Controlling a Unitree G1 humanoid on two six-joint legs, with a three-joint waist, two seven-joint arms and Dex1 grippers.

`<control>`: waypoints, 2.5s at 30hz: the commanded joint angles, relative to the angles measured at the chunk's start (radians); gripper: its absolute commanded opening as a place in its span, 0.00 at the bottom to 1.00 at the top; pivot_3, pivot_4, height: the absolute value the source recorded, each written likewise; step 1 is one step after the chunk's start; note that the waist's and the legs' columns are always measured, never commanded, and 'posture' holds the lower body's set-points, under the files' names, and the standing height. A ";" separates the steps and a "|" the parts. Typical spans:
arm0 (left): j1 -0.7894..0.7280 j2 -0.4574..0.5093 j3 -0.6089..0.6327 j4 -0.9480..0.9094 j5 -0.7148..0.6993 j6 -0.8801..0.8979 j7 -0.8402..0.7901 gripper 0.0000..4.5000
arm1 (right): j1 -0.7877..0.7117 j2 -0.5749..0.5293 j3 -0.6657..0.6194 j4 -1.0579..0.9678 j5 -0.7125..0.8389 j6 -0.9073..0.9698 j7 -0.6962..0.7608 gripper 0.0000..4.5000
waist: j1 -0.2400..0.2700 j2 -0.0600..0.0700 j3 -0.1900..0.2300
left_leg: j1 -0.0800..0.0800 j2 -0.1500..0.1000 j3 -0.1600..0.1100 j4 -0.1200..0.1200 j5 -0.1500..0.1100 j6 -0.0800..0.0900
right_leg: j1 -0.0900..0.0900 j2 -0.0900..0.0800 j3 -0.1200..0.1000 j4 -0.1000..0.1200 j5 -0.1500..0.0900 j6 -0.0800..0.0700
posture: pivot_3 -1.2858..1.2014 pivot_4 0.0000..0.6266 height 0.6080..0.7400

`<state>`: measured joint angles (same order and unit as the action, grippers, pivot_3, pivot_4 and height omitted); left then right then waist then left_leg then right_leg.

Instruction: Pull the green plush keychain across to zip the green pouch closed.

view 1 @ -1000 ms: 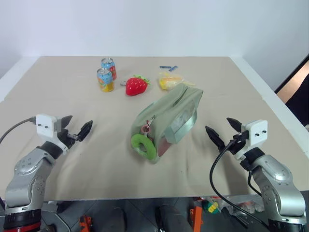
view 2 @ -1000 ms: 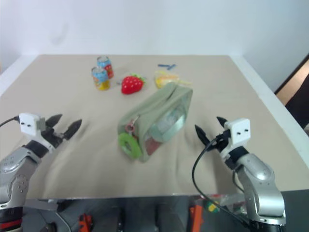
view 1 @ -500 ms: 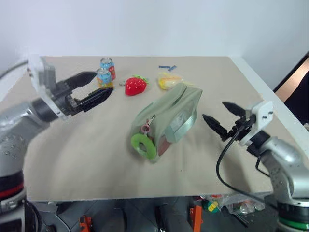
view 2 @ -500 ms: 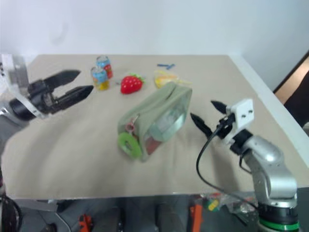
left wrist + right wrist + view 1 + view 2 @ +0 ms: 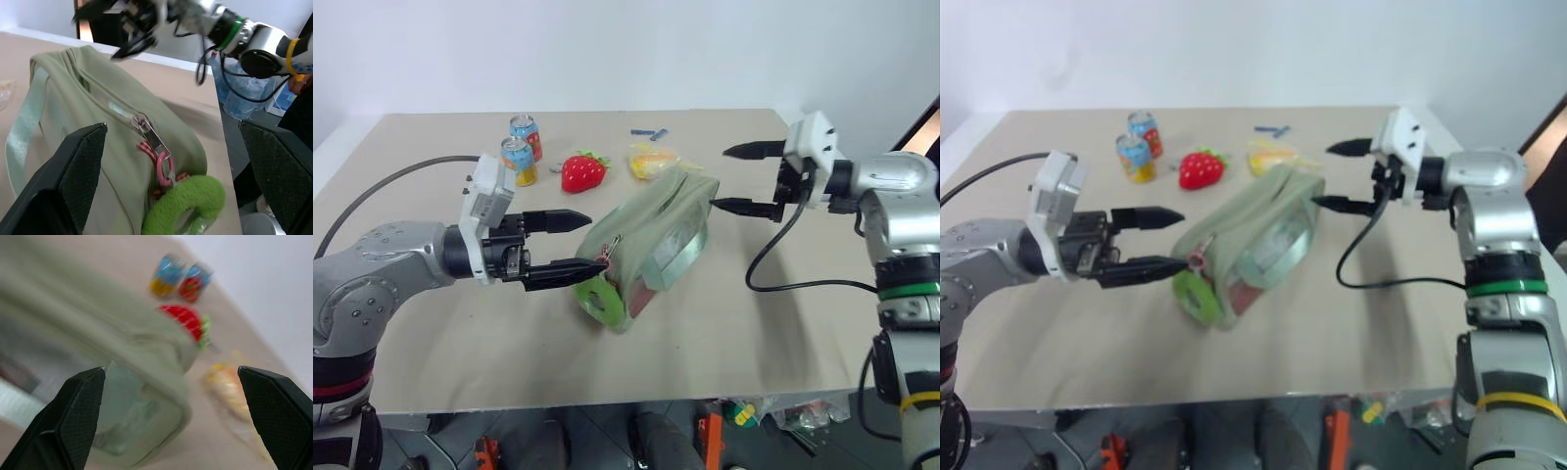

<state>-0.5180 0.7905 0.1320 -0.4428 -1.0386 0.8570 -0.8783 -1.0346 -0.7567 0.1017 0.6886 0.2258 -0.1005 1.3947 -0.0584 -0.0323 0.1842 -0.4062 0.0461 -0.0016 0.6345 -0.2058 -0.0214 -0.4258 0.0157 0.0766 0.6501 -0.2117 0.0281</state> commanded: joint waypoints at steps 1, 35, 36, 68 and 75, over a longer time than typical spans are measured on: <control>0.000 -0.006 0.025 -0.031 -0.005 -0.013 0.019 0.99 | -0.093 0.024 0.004 0.153 -0.047 -0.111 0.064 1.00 | 0.001 0.000 0.000 | -0.001 0.000 0.000 0.000 0.000 0.000 | -0.001 0.000 0.000 0.000 0.000 0.000 | 0.52 0.24 1.00; 0.087 0.034 0.100 0.068 0.108 -0.069 0.009 1.00 | 0.466 -0.147 -0.211 -0.937 0.241 0.718 -0.171 0.00 | 0.011 0.001 0.000 | 0.002 0.000 -0.002 0.002 -0.001 -0.001 | -0.001 -0.001 -0.002 0.008 -0.004 -0.002 | 0.52 0.24 1.00; 0.088 0.035 0.101 0.068 0.105 -0.067 0.008 1.00 | 0.481 -0.149 -0.215 -0.959 0.247 0.727 -0.184 0.00 | 0.011 0.001 0.000 | 0.002 0.000 -0.002 0.002 -0.001 -0.001 | -0.001 -0.001 -0.002 0.009 -0.004 -0.002 | 0.52 0.24 1.00; 0.375 -0.197 0.231 0.067 0.101 -0.154 0.192 1.00 | 0.655 -0.042 -0.219 -1.028 0.208 0.595 -0.451 0.00 | 0.010 -0.002 -0.001 | 0.004 0.000 0.000 0.004 0.001 -0.002 | 0.000 -0.001 -0.001 0.009 -0.004 -0.005 | 0.52 0.24 1.00; 0.387 -0.176 0.199 0.084 0.119 -0.148 0.175 1.00 | 0.660 -0.046 -0.216 -1.028 0.207 0.596 -0.455 0.00 | 0.010 -0.002 -0.001 | 0.004 0.000 -0.001 0.004 0.001 -0.002 | 0.000 -0.001 -0.001 0.009 -0.004 -0.005 | 0.52 0.24 1.00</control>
<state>-0.1248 0.6063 0.3374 -0.3571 -0.9309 0.7258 -0.6890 -0.3803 -0.7985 -0.1147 -0.3198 0.4329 0.4994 0.9462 -0.0481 -0.0348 0.1834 -0.4021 0.0461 -0.0022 0.6385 -0.2052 -0.0234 -0.4255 0.0150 0.0757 0.6594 -0.2160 0.0229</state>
